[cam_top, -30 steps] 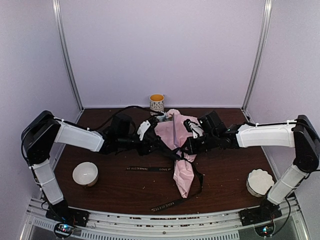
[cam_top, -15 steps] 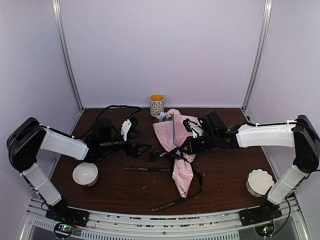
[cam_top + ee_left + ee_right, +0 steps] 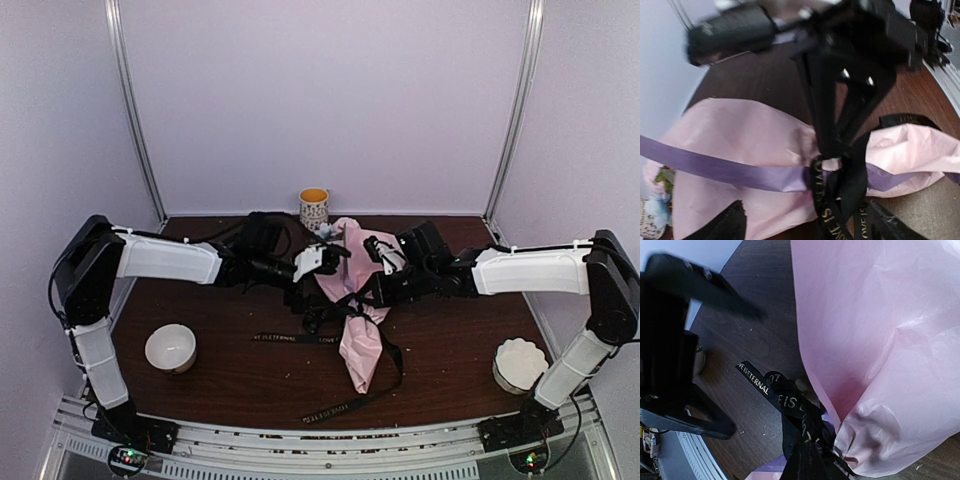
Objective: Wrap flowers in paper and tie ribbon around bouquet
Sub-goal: Cross the half-tied ribbon over the folded bouquet.
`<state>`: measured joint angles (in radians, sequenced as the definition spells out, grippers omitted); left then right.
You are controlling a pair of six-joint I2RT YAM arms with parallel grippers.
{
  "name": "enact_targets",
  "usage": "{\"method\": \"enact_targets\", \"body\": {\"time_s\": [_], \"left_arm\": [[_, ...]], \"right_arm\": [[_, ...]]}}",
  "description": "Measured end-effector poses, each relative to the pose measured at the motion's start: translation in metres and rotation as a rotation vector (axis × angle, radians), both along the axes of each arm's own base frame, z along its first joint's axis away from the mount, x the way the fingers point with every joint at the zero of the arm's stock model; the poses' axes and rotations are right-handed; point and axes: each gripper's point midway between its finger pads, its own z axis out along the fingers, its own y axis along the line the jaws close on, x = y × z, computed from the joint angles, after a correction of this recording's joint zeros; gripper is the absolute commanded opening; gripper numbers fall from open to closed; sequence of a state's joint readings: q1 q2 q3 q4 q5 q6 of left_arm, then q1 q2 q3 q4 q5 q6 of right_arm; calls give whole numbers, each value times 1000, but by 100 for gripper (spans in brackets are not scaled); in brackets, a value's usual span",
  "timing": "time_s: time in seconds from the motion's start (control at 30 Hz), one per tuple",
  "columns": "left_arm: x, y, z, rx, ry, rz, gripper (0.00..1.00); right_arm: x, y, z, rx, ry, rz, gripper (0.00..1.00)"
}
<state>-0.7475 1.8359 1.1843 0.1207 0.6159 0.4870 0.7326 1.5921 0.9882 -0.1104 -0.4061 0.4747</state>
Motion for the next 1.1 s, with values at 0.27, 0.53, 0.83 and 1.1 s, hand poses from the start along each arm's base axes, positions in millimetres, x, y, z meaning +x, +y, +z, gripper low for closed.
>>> {"method": "enact_targets", "body": {"time_s": [0.27, 0.53, 0.83, 1.1], "left_arm": [[-27, -14, -69, 165, 107, -130, 56], [-18, -26, -66, 143, 125, -130, 43], [-10, -33, -66, 109, 157, -87, 32], [1, -39, -67, 108, 177, -42, 0]], "right_arm": [[-2, 2, -3, -1, 13, 11, 0], [-2, 3, -5, 2, 21, 17, 0], [-6, 8, -2, 29, 28, 45, 0], [-8, 14, 4, 67, 22, 72, 0]]}}
